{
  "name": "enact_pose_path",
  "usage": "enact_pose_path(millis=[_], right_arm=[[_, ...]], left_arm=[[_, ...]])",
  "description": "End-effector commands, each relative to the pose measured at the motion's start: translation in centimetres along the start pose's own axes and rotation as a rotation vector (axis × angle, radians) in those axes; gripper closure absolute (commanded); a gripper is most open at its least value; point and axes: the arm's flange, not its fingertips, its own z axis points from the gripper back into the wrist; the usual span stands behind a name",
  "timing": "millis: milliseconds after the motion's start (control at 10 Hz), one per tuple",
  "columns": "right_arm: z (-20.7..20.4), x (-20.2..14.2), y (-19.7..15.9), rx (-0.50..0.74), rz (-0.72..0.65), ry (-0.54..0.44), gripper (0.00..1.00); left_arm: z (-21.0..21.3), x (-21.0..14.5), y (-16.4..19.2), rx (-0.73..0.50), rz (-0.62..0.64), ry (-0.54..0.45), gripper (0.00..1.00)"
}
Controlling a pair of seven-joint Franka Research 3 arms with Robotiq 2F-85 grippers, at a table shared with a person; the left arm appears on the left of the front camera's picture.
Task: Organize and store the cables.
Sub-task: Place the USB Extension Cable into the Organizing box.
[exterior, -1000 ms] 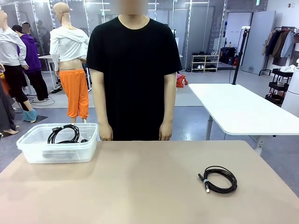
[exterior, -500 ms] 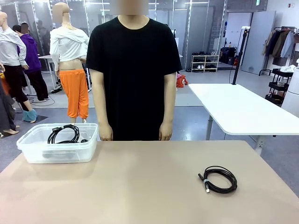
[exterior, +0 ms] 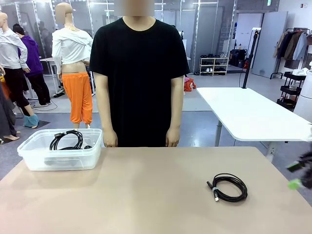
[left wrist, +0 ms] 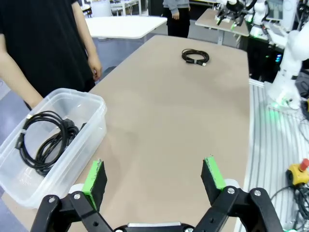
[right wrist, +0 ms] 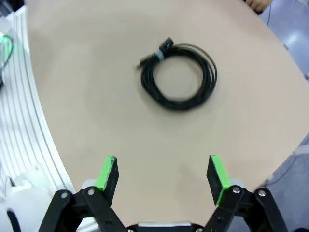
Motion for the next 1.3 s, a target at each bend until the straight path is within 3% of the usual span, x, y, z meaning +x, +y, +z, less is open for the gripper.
enact_pose_path(millis=[0, 200, 400, 700, 1200], right_arm=[[-5.0, 5.6, 3.7, 0.004, -0.109, 0.124, 0.07], [-8.6, 10.0, 4.6, -0.039, -0.174, 0.231, 0.07], [-11.6, 12.1, 5.5, -0.091, -0.209, 0.3, 0.07], [-15.7, 13.3, 6.0, -0.133, -0.354, 0.325, 0.07], [-21.7, 14.8, 4.4, -0.23, -0.485, 0.36, 0.07]], left_arm=[[-0.3, -0.2, 0.0, 0.026, -0.013, 0.004, 0.0], [-0.3, -0.2, 0.0, 0.026, -0.013, 0.004, 0.0], [-0.3, -0.2, 0.0, 0.026, -0.013, 0.004, 0.0], [-0.3, -0.2, 0.0, 0.026, -0.013, 0.004, 0.0], [-0.3, -0.2, 0.0, 0.026, -0.013, 0.004, 0.0]])
